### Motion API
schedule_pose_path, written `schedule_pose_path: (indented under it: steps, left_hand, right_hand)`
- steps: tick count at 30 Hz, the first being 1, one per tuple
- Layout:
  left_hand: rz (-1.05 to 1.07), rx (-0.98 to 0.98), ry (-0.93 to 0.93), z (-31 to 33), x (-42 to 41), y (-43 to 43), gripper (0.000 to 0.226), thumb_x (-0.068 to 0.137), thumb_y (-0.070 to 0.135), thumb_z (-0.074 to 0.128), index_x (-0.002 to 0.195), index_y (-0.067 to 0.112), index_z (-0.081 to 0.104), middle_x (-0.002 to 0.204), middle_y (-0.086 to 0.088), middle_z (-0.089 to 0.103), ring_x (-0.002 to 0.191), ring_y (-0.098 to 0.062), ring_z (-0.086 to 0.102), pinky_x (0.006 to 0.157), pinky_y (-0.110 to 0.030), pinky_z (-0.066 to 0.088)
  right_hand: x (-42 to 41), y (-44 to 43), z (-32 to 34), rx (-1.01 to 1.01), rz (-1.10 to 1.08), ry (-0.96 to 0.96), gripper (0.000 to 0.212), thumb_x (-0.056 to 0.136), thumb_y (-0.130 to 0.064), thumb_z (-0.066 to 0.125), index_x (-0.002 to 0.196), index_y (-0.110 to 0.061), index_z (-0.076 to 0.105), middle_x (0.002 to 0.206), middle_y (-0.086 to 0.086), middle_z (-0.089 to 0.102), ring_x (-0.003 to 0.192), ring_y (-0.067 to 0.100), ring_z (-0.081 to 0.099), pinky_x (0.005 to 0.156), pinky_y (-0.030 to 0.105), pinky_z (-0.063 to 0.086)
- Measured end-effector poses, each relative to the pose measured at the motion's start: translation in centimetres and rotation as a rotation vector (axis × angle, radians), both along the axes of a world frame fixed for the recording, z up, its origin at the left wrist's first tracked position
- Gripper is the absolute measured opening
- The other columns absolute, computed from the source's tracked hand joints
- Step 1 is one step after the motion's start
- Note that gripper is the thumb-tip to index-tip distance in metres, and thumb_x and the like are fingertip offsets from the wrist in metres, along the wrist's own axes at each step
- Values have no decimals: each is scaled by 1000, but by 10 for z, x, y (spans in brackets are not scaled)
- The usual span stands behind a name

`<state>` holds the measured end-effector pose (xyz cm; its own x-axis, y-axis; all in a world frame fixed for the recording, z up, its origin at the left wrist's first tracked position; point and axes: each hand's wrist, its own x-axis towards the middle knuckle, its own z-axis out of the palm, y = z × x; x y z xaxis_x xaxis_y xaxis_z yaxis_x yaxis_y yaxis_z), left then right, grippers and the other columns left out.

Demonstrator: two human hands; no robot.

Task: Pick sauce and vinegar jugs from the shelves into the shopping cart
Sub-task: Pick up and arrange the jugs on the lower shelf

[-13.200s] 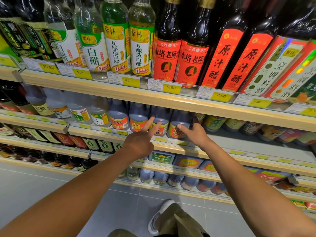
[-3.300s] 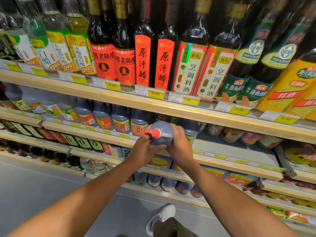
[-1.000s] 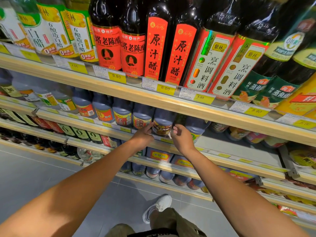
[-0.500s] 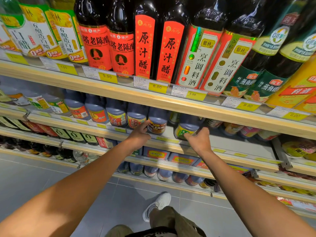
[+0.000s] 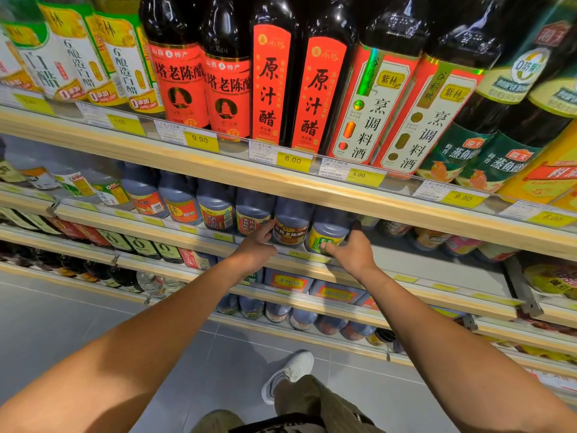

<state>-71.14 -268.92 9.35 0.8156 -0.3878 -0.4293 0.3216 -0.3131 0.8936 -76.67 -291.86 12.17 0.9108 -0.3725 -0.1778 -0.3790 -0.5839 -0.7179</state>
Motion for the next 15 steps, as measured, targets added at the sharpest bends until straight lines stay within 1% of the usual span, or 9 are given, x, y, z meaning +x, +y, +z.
schedule_pose_path:
  steps: [3, 5, 7, 8, 10, 13, 15]
  left_hand:
    - [-7, 4, -10, 3, 0, -1, 79, 94, -11, 47, 160, 26, 23, 166, 3, 27, 153, -15, 23, 106, -29, 35]
    - [-4, -1, -11, 4, -1, -2, 79, 94, -12, 46, 160, 25, 22, 165, 2, 27, 153, -15, 23, 107, -29, 34]
    - [-5, -2, -11, 4, -1, -3, 80, 94, -12, 46, 161, 24, 22, 165, 3, 26, 153, -15, 22, 108, -29, 33]
    - [-6, -2, -15, 3, 0, -3, 81, 93, -12, 46, 161, 25, 22, 165, 3, 27, 153, -15, 22, 107, -29, 33]
    - [-17, -10, -30, 1, 1, -3, 82, 92, -13, 46, 160, 27, 23, 165, 5, 28, 153, -15, 22, 107, -30, 33]
    - [-32, -11, -40, 0, 1, -3, 84, 92, -12, 48, 160, 30, 23, 165, 6, 28, 153, -15, 23, 108, -31, 32]
    - [-33, -11, -43, 0, 0, -3, 82, 93, -11, 49, 160, 28, 23, 164, 6, 28, 152, -15, 24, 107, -29, 32]
  right_hand:
    - [-1, 3, 2, -1, -3, -13, 32, 80, -20, 86, 72, -25, 55, 78, -3, 64, 76, 18, 61, 69, 26, 42]
    - [-2, 3, 3, 7, -2, -32, 34, 81, -19, 85, 75, -27, 52, 85, -1, 65, 80, 17, 60, 72, 27, 43]
    - [-2, 2, 0, 17, -9, -25, 28, 80, -20, 86, 82, -20, 57, 89, 1, 65, 83, 20, 62, 73, 27, 43]
    - [-2, 2, -1, 16, -15, -23, 28, 80, -21, 86, 86, -17, 59, 89, 2, 65, 85, 22, 64, 72, 28, 43]
    - [-2, 0, -4, 22, -20, -18, 32, 80, -23, 86, 92, -15, 58, 93, 3, 66, 89, 22, 64, 74, 28, 44]
    - [-1, -2, -4, 38, -7, -23, 35, 81, -21, 86, 90, -23, 52, 98, 5, 66, 88, 19, 61, 77, 29, 45]
    - [-1, -5, -4, 49, -13, -13, 37, 81, -21, 86, 93, -25, 51, 101, 4, 67, 90, 19, 61, 80, 30, 47]
